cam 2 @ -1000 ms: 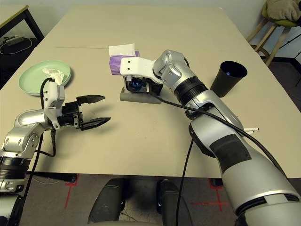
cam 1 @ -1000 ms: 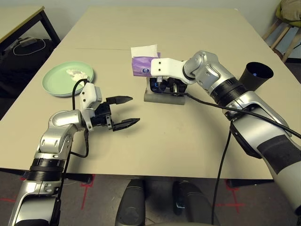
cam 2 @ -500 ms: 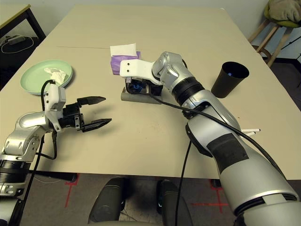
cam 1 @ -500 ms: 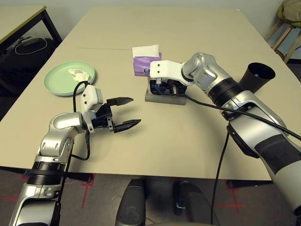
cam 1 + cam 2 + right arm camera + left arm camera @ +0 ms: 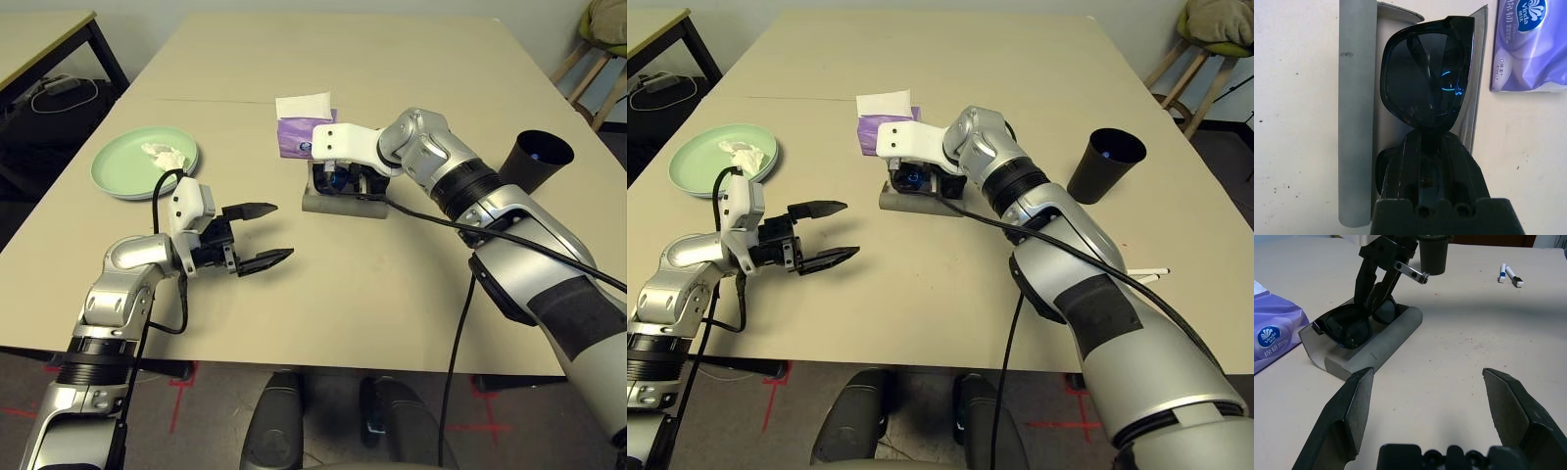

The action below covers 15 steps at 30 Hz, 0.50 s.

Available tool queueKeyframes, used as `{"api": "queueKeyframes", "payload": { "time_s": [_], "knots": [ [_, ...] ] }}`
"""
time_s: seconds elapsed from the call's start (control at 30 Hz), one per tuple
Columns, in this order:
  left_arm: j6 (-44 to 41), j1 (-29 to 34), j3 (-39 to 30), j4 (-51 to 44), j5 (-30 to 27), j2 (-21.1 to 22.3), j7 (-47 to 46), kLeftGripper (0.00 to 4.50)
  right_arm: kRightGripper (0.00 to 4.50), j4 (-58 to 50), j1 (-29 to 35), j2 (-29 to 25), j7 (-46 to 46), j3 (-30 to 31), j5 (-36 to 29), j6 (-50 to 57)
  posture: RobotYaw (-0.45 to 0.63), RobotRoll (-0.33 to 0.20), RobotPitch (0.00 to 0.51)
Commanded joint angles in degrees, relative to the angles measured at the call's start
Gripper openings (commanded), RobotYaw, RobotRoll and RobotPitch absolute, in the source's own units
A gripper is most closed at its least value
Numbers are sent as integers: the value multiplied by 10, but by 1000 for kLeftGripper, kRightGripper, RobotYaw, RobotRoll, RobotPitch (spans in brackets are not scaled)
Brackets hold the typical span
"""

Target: Organize and tidy the items on the table.

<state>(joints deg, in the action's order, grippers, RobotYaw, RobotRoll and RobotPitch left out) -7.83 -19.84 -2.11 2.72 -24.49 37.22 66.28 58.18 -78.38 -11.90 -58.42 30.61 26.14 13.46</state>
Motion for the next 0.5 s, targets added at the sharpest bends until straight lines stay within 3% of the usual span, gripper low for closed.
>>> {"api": "queueKeyframes", "payload": {
  "time_s": [0.03, 0.5],
  "knots": [
    [-3, 7, 2, -14, 0, 0, -1, 4500, 509, 9, -9, 5, 4, -2, 5, 6, 339, 0, 125],
    [-3, 6, 2, -12, 0, 0, -1, 4500, 509, 21, -16, 22, 8, -4, 4, 30, 341, 0, 124]
  ]
}}
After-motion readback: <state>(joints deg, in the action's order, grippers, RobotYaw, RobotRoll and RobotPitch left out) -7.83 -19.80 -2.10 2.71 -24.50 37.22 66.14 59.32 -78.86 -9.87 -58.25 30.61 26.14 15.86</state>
